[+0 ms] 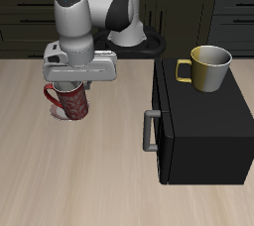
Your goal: Place the red mug on the plate
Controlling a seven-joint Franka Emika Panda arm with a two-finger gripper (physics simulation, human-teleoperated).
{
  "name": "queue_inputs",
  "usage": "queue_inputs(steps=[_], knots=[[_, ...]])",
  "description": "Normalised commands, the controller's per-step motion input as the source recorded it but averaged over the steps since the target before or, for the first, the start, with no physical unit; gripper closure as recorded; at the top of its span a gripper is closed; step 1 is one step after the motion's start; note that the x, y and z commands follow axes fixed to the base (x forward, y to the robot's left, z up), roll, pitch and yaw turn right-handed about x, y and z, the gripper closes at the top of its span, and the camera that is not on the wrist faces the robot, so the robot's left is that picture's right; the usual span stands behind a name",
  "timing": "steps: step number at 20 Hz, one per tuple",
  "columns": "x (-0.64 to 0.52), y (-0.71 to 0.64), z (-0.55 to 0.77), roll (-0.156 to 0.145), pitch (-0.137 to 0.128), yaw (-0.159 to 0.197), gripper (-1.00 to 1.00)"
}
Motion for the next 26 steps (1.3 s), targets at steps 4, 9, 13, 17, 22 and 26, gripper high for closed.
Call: queue_inputs(steps=[4,9,13,17,22,26], knots=[[-0.35,-0.01,0.02,-0.071,-0.036,0.033,1.0],[-0.35,-0.03,0.03,-0.059,-0.023,0.019,1.0],[-0.25,-0.05,0.1,-0.069,-0.034,-0.016,1.0],[-0.23,-0.04,0.05,-0.001,-0.019,-0.001,1.0],[-0.15,0.0,-0.03,0.009,0.003,-0.019,1.0],[-0.13,-0.01,-0.03,0.013,-0.023,0.006,1.0]])
